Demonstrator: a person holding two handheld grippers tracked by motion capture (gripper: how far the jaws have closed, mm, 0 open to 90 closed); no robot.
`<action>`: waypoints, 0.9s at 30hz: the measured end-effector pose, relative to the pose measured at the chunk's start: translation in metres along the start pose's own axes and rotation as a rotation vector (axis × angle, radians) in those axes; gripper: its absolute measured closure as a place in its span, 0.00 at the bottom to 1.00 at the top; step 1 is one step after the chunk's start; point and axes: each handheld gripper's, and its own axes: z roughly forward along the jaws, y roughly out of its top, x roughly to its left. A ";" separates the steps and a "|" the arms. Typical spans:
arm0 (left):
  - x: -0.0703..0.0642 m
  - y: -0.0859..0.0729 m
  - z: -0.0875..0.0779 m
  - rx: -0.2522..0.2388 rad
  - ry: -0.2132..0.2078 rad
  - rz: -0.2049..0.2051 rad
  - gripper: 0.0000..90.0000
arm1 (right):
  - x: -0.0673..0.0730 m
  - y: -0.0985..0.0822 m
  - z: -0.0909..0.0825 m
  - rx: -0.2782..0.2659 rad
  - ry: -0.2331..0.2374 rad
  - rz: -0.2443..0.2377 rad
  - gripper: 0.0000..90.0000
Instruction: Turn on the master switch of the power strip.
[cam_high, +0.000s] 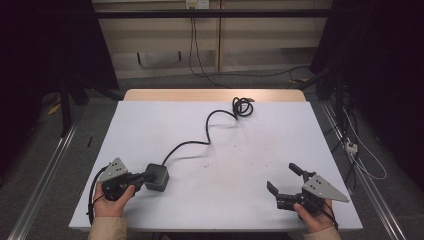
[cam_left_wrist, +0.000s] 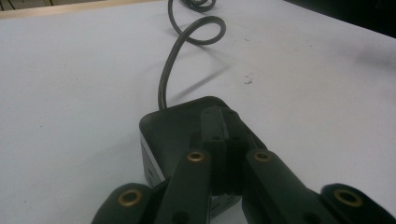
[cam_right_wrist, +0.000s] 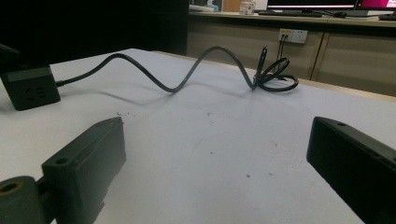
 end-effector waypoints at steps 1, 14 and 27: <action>0.000 0.000 0.000 -0.002 -0.001 -0.001 1.00 | 0.000 0.000 0.000 0.000 0.000 0.000 0.04; -0.001 0.001 0.000 0.006 0.009 0.018 1.00 | 0.000 0.000 0.000 0.000 0.002 -0.001 0.04; -0.003 0.001 0.000 0.013 0.018 0.027 1.00 | 0.001 0.000 0.001 0.000 0.003 0.001 0.04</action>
